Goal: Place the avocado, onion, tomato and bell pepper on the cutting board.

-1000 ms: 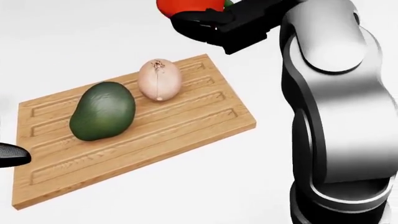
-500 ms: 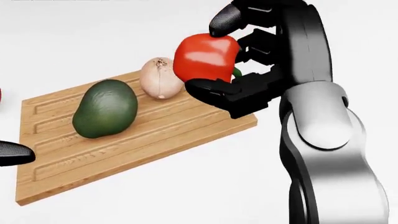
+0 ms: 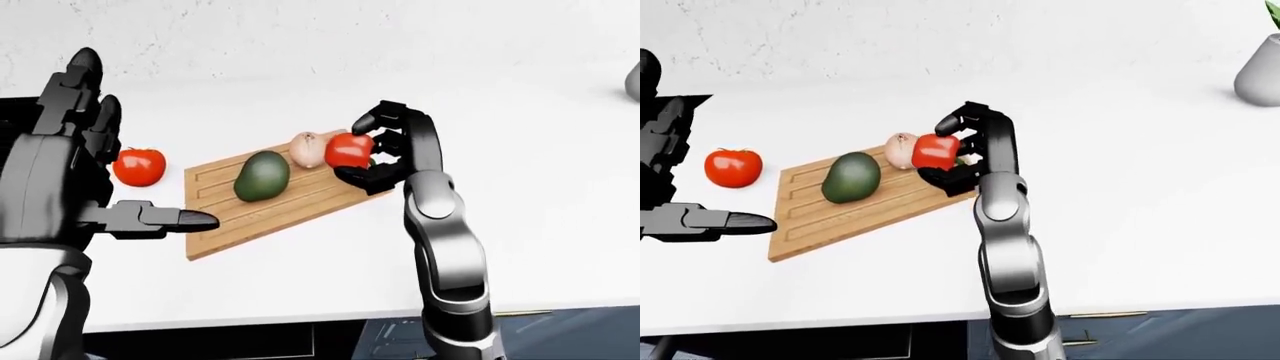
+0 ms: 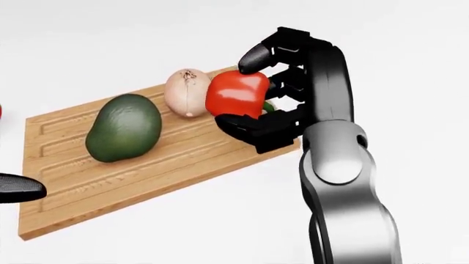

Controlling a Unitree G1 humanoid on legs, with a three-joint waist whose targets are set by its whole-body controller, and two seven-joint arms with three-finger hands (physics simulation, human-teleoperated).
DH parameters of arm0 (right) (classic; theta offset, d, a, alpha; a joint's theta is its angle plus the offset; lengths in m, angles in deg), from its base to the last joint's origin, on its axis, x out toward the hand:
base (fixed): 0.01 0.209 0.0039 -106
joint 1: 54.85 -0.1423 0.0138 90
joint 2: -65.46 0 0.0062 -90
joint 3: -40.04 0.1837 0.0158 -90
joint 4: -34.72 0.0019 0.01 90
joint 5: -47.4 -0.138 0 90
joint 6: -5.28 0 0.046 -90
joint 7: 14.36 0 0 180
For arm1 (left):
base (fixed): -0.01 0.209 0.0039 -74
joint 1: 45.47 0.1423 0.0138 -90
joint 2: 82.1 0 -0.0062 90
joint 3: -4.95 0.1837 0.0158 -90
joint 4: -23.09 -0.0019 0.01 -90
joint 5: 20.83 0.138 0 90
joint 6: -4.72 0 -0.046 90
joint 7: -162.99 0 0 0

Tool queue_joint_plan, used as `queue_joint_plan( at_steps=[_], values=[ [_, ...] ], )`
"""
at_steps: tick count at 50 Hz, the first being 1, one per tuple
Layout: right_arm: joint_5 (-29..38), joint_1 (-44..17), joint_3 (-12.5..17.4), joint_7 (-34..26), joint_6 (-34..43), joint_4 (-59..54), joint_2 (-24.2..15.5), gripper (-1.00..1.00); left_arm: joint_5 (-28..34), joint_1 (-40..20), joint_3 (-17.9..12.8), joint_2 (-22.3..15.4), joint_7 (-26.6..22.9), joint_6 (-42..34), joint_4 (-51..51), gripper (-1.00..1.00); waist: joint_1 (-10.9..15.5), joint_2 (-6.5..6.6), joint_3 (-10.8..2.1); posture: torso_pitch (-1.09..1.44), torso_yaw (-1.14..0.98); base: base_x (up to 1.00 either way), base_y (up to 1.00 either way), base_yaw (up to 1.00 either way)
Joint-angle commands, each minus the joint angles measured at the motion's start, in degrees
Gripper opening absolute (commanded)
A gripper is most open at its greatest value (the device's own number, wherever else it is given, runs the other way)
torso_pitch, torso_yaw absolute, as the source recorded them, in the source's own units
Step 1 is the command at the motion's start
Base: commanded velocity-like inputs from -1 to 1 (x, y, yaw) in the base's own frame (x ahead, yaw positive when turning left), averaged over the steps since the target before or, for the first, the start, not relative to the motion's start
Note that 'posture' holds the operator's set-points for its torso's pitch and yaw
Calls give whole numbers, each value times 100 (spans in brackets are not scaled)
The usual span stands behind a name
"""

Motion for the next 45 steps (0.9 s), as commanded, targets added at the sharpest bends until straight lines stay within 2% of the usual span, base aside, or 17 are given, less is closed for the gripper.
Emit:
queue_joint_plan(
  at_steps=[1,3,6,7,10,18,24,25,29,30,37,38,43,44,45],
  values=[
    [57,-111,-26,6,-207,243,17,-77,66,-123,-66,-68,-2,144,104,100,2,35,-125,0,0,0,0,0],
    [88,-98,-46,-27,-178,279,19,-74,76,-133,-80,-67,-22,130,109,100,4,36,-126,0,0,0,0,0],
    [152,-45,-90,-97,-91,394,24,-59,96,-141,-95,-85,-57,106,122,100,3,41,-125,0,0,0,0,0],
    [110,86,-51,-168,4,537,38,-5,131,-256,6,-122,-11,112,15,100,4,42,-124,0,0,0,0,0],
    [86,144,-38,-160,-21,535,45,7,187,-261,81,-97,4,154,-29,100,19,39,-119,0,0,0,0,0],
    [92,244,-82,-211,128,755,41,23,250,-212,46,-47,-63,208,-19,100,8,43,-135,0,0,0,0,0],
    [93,303,-85,-192,162,818,76,27,263,-210,15,-64,-105,185,7,100,6,40,-134,0,0,0,0,0],
    [101,304,-105,-201,185,847,67,37,257,-220,6,-59,-110,173,14,100,6,41,-135,0,0,0,0,0],
    [90,348,-114,-204,228,930,80,42,273,-190,-2,-55,-118,175,28,100,10,42,-136,0,0,0,0,0],
    [88,348,-104,-197,233,938,78,51,274,-189,-4,-61,-126,172,38,100,10,43,-136,0,0,0,0,0],
    [67,346,-69,-207,273,994,35,60,305,-155,16,-33,-122,206,37,100,10,40,-136,0,0,0,0,0],
    [72,354,-87,-217,284,1013,25,70,319,-144,29,-29,-118,216,30,100,11,40,-136,0,0,0,0,0],
    [62,183,30,-247,498,1196,-43,81,303,-313,-61,-141,-155,98,-58,100,11,38,-135,0,0,0,0,0],
    [117,147,16,-239,529,1287,-98,100,306,-368,-50,-203,-155,67,-105,100,11,39,-132,0,0,0,0,0],
    [144,84,49,-247,639,1407,-119,100,310,-417,-58,-277,-172,59,-167,100,12,38,-128,0,0,0,0,0]
  ],
)
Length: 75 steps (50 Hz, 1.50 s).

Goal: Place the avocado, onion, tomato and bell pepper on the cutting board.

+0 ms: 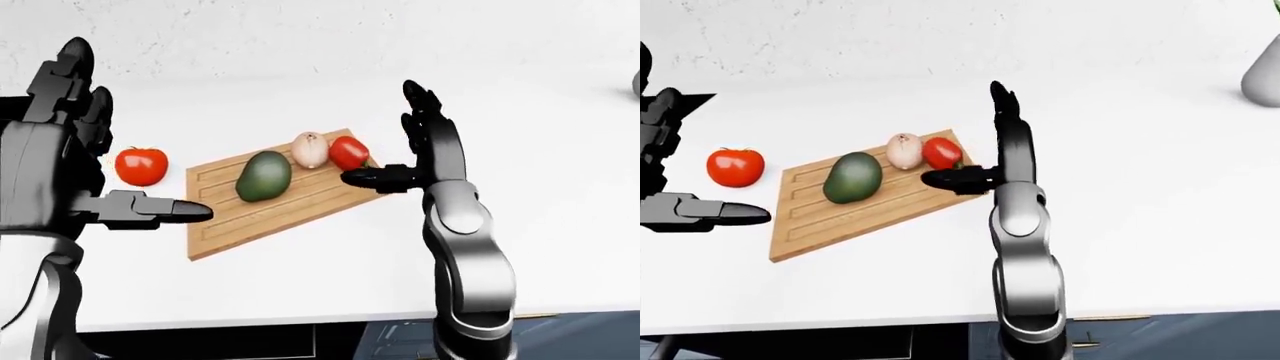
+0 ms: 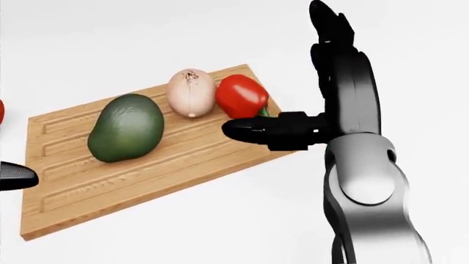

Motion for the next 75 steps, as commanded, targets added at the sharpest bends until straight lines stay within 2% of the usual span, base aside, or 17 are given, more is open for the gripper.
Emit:
queue_joint_plan(
  at_steps=[1,4,7,10,15,19,20,26,38,53,75],
  values=[
    [98,-230,50,43,-29,359,-39,100,44,-184,-79,-156,31,115,6,100,-4,27,-131,0,0,0,0,0],
    [165,-332,181,-20,239,729,-233,100,24,-332,-104,-283,35,206,-313,100,5,24,-115,0,0,0,0,0],
    [248,-398,306,-57,609,1146,-366,100,174,-293,22,-464,55,540,-850,100,16,18,-105,0,0,0,0,0],
    [249,-307,311,-94,760,1428,-441,100,136,-528,17,-558,0,622,-1323,100,28,19,-105,0,0,0,0,0],
    [205,-117,393,-123,795,1666,-539,100,116,-869,64,-779,2,985,-2311,100,11,13,-116,0,0,0,0,0],
    [168,-64,393,-79,779,1697,-544,100,-5,-1164,70,-937,192,1090,-3066,100,7,25,-120,0,0,0,0,0],
    [166,-67,395,-69,777,1687,-555,100,70,-1171,162,-1061,190,1186,-3265,100,0,27,-117,0,0,0,0,0],
    [139,-8,380,-9,752,1676,-539,100,-54,-1385,117,-1174,369,1496,-4105,100,-11,49,-133,0,0,0,0,0],
    [104,8,390,25,792,1782,-518,100,68,-1674,325,-1280,729,2162,-5489,100,-19,64,-157,0,0,0,0,0],
    [-12,-52,399,164,666,1560,-512,100,-118,-1369,264,-1237,860,2533,-5894,100,-39,91,-175,0,0,0,0,0],
    [-152,240,421,287,498,1596,-490,100,75,-1179,380,-1050,955,3093,-6485,100,-40,92,-195,0,0,0,0,0]
  ],
)
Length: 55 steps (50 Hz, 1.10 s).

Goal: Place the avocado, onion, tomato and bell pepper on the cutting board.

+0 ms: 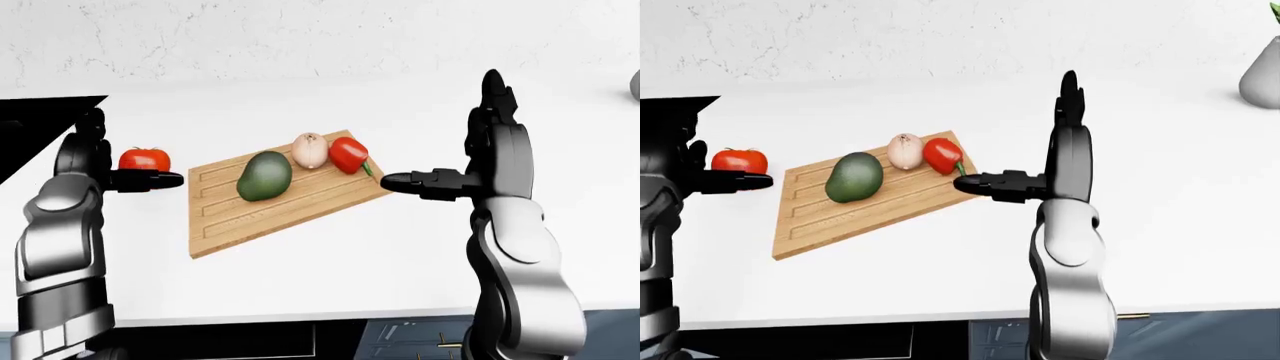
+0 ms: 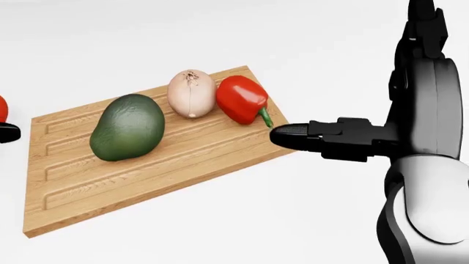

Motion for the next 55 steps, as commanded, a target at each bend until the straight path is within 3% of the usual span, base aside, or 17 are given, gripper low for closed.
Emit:
queue_joint_plan(
  at_steps=[1,27,33,40,41,48,49,55],
  values=[
    [10,-105,-7,36,-213,132,-10,100,67,-148,-91,-132,50,251,156,100,1,35,-137,0,0,0,0,0],
    [-137,-194,-13,136,-202,52,36,100,238,-264,-16,-206,122,878,-779,100,7,55,-159,0,0,0,0,0],
    [-167,-148,-14,156,-217,72,27,100,248,-269,15,-213,125,956,-899,91,1,49,-162,0,0,0,0,0],
    [-196,-106,2,170,-264,57,23,100,277,-261,36,-219,123,1078,-1057,75,-2,51,-167,0,0,0,0,0],
    [-192,-103,-6,175,-266,58,17,100,275,-264,28,-224,121,1082,-1078,58,-2,53,-168,0,0,0,0,0],
    [-192,-60,-17,175,-246,119,22,100,332,-318,83,-195,143,1123,-1175,27,-1,54,-169,0,0,0,0,0],
    [-189,-57,-17,171,-238,132,17,100,341,-322,96,-187,141,1134,-1191,0,-1,53,-171,0,0,0,0,0],
    [-201,-14,1,180,-283,130,19,100,358,-290,82,-181,118,1166,-1211,-15,-1,63,-175,0,0,0,0,0]
  ],
)
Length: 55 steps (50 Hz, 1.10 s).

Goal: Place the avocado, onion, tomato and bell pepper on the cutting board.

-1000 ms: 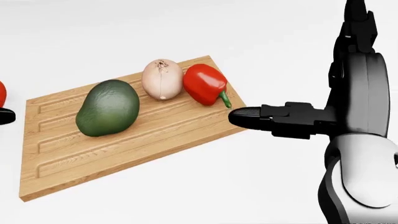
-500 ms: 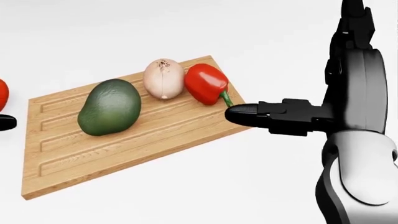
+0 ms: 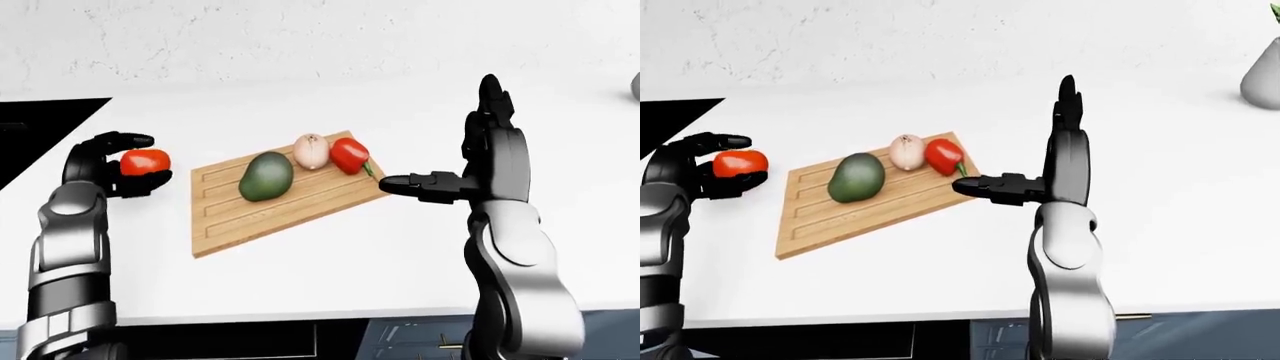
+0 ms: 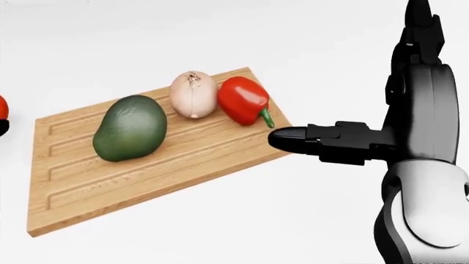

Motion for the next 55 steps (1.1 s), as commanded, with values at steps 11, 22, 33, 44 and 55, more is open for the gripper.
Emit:
queue_joint_plan(
  at_steps=[11,22,33,44,55],
  values=[
    [2,-56,17,-7,-160,252,-48,100,11,14,-153,-191,-127,-120,581,-45,-18,43,-119,0,0,0,0,0],
    [23,-267,24,-4,-185,146,-67,100,3,279,-403,-289,-355,-855,1754,-64,-45,35,-84,0,0,0,0,0],
    [150,-202,15,-151,-470,103,-178,100,208,445,-508,-240,-798,-2082,3597,-75,-34,18,-52,0,0,0,0,0],
    [247,-137,16,-247,-517,148,-111,100,624,470,-407,-56,-1308,-3019,5005,-80,-22,1,-36,0,0,0,0,0],
    [247,-87,-19,-210,-671,14,-55,100,929,773,-436,197,-1776,-3780,6347,-80,-12,-38,-21,0,0,0,0,0]
  ],
)
